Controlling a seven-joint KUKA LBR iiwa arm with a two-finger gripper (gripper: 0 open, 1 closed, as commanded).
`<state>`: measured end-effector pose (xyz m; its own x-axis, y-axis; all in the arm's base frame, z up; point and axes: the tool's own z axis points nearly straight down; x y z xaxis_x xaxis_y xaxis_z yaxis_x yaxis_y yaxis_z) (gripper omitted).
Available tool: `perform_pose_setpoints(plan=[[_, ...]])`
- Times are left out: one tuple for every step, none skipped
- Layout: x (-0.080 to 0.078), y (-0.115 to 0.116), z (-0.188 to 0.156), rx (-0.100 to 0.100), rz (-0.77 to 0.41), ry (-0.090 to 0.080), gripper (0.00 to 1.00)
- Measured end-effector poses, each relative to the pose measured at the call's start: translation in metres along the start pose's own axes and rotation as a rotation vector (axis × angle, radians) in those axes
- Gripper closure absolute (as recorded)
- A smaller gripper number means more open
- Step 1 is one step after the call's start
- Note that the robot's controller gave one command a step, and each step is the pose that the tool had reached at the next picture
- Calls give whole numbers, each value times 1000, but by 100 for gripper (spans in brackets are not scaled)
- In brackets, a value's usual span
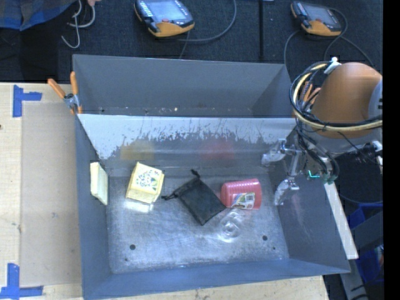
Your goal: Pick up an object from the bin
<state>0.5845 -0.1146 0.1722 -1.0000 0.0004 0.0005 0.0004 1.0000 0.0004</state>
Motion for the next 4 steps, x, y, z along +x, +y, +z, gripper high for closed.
perform_pose_setpoints(plan=[[-18,33,43,2,25,-9,0],[-10,55,95,0,-10,-7,100],[-10,55,95,0,-10,-7,100],[-6,83,-24,0,-45,-2,100]])
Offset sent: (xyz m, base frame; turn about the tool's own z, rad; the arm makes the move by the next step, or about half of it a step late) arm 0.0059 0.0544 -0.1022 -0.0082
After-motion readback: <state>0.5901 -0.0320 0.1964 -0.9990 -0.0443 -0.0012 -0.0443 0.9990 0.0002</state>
